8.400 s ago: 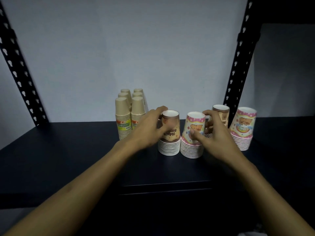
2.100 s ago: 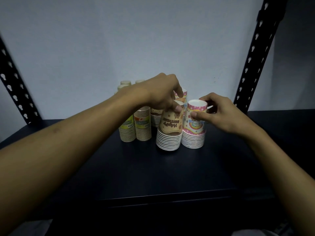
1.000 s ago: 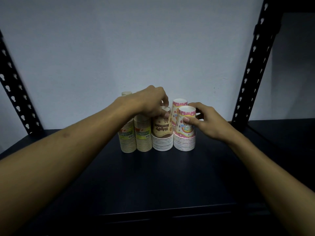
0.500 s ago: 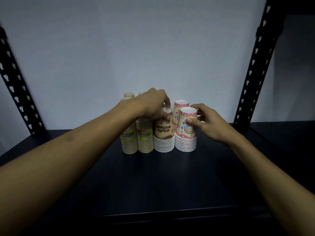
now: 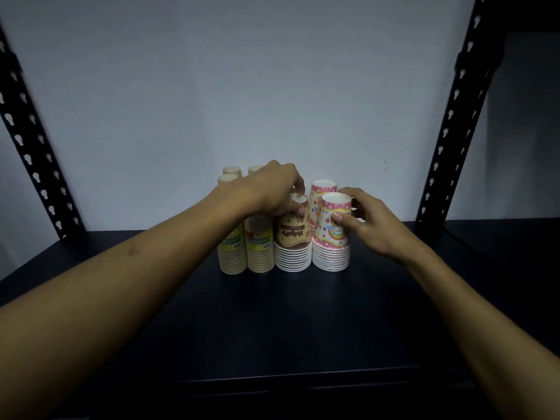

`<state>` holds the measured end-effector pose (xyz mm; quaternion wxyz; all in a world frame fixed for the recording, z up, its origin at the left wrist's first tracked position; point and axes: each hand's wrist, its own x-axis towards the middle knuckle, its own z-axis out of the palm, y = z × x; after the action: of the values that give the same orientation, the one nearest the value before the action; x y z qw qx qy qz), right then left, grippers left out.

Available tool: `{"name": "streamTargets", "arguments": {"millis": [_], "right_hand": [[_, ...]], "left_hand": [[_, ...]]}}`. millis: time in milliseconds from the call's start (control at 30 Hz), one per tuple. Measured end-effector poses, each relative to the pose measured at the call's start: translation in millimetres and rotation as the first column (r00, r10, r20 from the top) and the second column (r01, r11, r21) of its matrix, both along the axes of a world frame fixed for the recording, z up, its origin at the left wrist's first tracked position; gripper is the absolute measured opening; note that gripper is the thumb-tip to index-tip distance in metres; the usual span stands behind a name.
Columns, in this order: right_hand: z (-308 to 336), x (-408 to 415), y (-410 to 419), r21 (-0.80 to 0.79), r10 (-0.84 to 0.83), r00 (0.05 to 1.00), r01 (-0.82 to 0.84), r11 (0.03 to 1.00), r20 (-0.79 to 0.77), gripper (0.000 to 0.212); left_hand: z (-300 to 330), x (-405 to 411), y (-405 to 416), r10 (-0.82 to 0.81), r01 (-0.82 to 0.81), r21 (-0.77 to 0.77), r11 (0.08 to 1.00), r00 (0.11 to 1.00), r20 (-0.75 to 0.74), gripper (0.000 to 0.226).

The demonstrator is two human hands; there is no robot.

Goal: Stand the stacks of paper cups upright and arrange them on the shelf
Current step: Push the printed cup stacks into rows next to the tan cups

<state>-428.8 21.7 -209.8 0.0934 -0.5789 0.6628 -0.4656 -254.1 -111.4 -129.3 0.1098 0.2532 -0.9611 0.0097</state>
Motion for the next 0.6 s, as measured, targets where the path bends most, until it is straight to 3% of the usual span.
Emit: {"name": "streamTargets", "arguments": {"millis": [367, 600], "right_hand": [[-2.1, 3.6, 2.1, -0.006, -0.024, 1.0, 0.024, 1.0, 0.02, 0.045], [-2.1, 4.7, 4.2, 0.016, -0.023, 0.999, 0.023, 1.0, 0.028, 0.046]], "left_hand": [[-10.7, 5.9, 6.1, 0.028, -0.03, -0.027, 0.999, 0.999, -0.046, 0.052], [-12.6, 12.1, 25.2, 0.046, -0.049, -0.181, 0.982, 0.999, -0.019, 0.034]]}}
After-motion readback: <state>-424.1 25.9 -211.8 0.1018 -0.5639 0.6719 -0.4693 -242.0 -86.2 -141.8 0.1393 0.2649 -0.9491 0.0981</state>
